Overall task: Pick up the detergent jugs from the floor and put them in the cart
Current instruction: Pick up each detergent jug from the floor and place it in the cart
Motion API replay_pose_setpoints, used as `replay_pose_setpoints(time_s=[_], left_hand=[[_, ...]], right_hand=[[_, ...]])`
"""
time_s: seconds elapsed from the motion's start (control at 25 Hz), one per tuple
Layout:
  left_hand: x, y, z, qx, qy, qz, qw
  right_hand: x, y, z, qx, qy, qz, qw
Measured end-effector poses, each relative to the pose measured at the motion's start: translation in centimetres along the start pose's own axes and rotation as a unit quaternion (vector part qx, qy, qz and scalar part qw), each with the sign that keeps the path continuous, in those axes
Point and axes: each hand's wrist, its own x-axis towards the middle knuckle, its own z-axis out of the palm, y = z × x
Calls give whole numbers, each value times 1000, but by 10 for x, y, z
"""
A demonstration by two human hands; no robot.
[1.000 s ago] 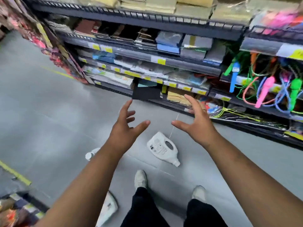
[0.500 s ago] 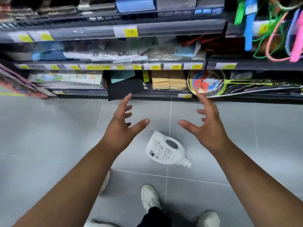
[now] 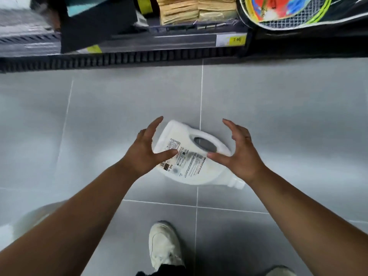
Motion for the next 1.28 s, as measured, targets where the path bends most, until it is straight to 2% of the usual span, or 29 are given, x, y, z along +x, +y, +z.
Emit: replay_pose_setpoints(time_s=[0.12,0.28,0.6,0.84,1.04,1.28], left_hand=[[37,-40,20,-5,7,-10,1000],[61,-83,43,-38,-31,-38,998],[67,-110,56,-148,-47,-28,987],[62,-102,61,-225,-53,-34,972],[60,-93,57,-207,-30,16,978],[61,-22,8,-151,10,85,985]], right_hand=[[20,57,26,-18,-8,10,1000],[31,99,47,-13,-38,47,998],[31,106,52,-2,-74,74,994],[25,105,55,10,-69,80,994],[22,101,48,14,-37,64,997],[40,49,5,28,22,4,999]])
